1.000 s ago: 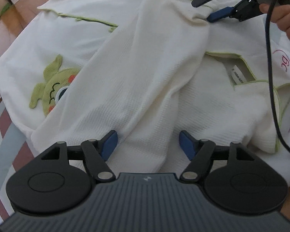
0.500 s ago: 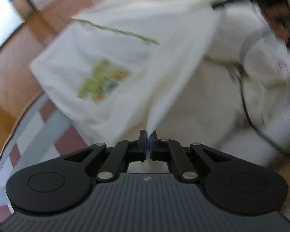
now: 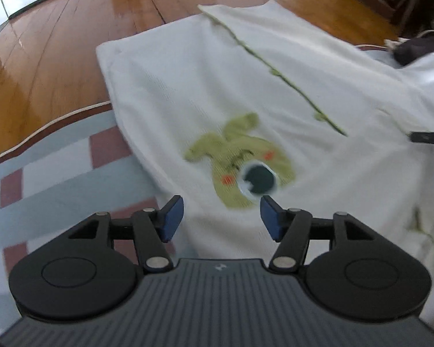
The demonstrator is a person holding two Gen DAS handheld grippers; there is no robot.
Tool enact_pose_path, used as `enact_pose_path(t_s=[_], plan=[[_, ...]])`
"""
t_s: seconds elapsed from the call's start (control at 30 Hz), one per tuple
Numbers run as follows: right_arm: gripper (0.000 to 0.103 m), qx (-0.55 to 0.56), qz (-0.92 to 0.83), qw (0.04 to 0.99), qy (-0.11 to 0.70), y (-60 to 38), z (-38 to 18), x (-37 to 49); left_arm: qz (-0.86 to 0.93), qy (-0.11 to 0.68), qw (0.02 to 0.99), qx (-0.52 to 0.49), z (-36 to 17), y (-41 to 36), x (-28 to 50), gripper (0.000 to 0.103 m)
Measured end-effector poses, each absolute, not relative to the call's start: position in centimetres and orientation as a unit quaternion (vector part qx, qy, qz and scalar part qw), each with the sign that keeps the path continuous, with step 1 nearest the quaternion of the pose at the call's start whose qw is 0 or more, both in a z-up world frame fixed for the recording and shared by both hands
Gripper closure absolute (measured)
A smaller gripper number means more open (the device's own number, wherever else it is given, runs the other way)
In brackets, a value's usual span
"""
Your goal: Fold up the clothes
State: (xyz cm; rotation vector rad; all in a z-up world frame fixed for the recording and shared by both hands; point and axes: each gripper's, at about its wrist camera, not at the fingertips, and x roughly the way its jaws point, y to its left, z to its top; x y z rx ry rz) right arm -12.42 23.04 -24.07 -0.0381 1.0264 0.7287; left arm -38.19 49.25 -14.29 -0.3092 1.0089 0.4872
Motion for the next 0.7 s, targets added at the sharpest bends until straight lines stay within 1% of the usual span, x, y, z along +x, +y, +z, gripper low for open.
enact_pose_path(t_s=[0.1, 0.17, 0.2, 0.33, 0.4, 0.5, 0.53, 0.57, 0.6, 0.63, 0.67, 0.7], plan=[[0.048, 0.013, 0.325, 0.802, 0.5, 22.7, -24.5, -11.8, 0.156, 0.484, 0.855, -0.101, -17.0, 48.9, -36.5, 0.04], [0.048, 0.014, 0.326, 0.8, 0.503, 22.7, -24.2, -11.7, 0.098, 0.498, 0.854, -0.113, -18.3, 49.1, -36.3, 0.039], [0.048, 0.012, 0.328, 0.8, 0.502, 22.7, -24.1, -11.6, 0.075, 0.499, 0.855, -0.118, -18.8, 49.3, -36.5, 0.034], [0.048, -0.033, 0.334, 0.821, 0.462, 23.2, -22.4, -10.7, 0.022, 0.503, 0.851, -0.152, -18.9, 50.5, -37.8, 0.031], [0.048, -0.061, 0.348, 0.819, 0.453, 24.2, -21.3, -9.8, 0.01, 0.504, 0.846, -0.177, -18.9, 51.3, -38.5, 0.018], [0.048, -0.029, 0.398, 0.761, 0.511, 25.8, -20.8, -7.6, -0.001, 0.489, 0.849, -0.2, -19.1, 51.9, -39.4, 0.018], [0.048, -0.027, 0.405, 0.753, 0.517, 26.4, -20.9, -7.2, 0.001, 0.482, 0.853, -0.201, -19.1, 51.8, -39.6, 0.02], [0.046, -0.04, 0.407, 0.754, 0.514, 27.1, -21.1, -7.1, 0.001, 0.482, 0.855, -0.194, -19.0, 51.5, -39.8, 0.04], [0.044, -0.059, 0.409, 0.756, 0.507, 27.9, -21.3, -7.0, 0.0, 0.485, 0.855, -0.183, -18.7, 51.0, -39.9, 0.078], [0.044, -0.088, 0.413, 0.757, 0.499, 28.6, -21.9, -7.2, -0.001, 0.489, 0.855, -0.172, -18.5, 50.6, -40.0, 0.091], [0.044, -0.116, 0.423, 0.751, 0.494, 29.3, -22.7, -7.5, -0.001, 0.488, 0.856, -0.17, -18.3, 50.5, -40.1, 0.092], [0.049, -0.144, 0.432, 0.743, 0.49, 30.0, -23.4, -7.8, 0.0, 0.483, 0.858, -0.176, -18.0, 50.6, -40.4, 0.097]])
